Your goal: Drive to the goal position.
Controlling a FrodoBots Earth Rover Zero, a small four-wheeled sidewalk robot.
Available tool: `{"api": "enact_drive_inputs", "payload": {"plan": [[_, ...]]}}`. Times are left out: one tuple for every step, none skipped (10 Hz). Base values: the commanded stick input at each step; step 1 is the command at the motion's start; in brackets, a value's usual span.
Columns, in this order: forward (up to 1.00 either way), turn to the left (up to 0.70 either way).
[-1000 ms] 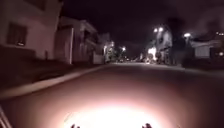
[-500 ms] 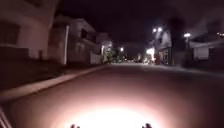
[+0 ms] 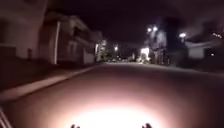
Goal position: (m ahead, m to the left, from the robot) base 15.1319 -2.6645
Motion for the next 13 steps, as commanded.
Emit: {"api": "enact_drive_inputs", "payload": {"plan": [[0.85,0.00],[0.85,0.00],[0.85,0.00],[0.85,0.00],[0.85,0.00],[0.85,0.00],[0.85,0.00],[0.85,0.00],[0.85,0.00],[0.85,0.00],[0.85,0.00],[0.85,0.00],[0.85,0.00]]}}
